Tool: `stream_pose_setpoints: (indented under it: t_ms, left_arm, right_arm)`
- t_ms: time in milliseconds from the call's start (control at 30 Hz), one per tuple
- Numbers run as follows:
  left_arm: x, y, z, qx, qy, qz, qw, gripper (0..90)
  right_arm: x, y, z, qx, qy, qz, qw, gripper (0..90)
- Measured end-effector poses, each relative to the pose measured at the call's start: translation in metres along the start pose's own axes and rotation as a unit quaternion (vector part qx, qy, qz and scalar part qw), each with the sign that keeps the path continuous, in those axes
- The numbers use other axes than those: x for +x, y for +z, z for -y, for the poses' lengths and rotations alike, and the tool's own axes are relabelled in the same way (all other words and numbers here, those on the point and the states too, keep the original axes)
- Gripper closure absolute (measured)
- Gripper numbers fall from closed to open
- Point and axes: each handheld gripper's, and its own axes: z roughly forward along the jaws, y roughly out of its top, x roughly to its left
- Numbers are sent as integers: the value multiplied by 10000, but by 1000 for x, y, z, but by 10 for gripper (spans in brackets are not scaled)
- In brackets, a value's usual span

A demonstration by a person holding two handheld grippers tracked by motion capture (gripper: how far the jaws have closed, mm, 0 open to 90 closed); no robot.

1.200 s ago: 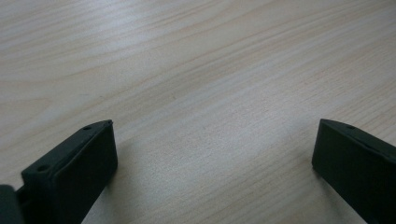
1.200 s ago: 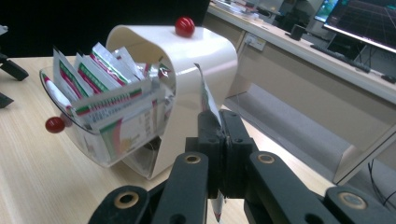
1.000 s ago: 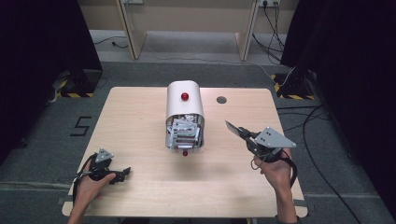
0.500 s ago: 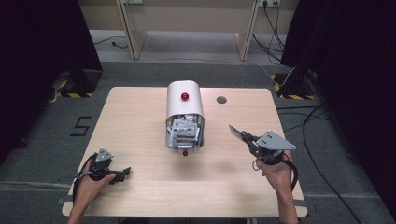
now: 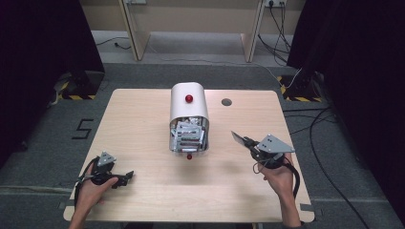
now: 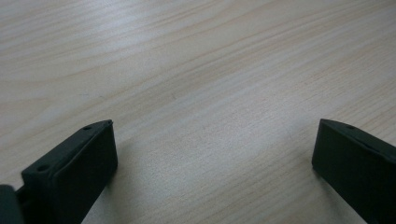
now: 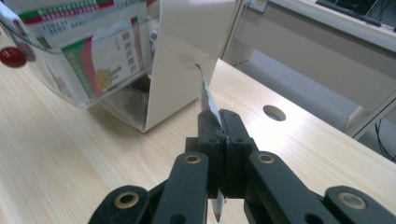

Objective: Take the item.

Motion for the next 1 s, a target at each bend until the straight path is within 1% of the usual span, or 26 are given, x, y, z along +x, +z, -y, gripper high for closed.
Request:
stream_pose_setpoints:
  t_ms: [167,667,800,833,1000]
  left_arm:
    - [0,0,0,0,5,0,10000,0]
    - [0,0,0,0,5,1,10000,0]
    - [0,0,0,0,6,0,10000,0]
    - [0,0,0,1,5,1,10000,0]
    - [0,0,0,1,6,0,10000,0]
  right_arm:
    - [2,7,4,97,-11,-41,9999,890]
    - [6,37,29,546,98,-142,9984,890]
    - [7,44,36,631,195,-222,9976,890]
    - [7,45,37,637,170,-206,9976,890]
    - [6,51,45,743,219,-150,9969,890]
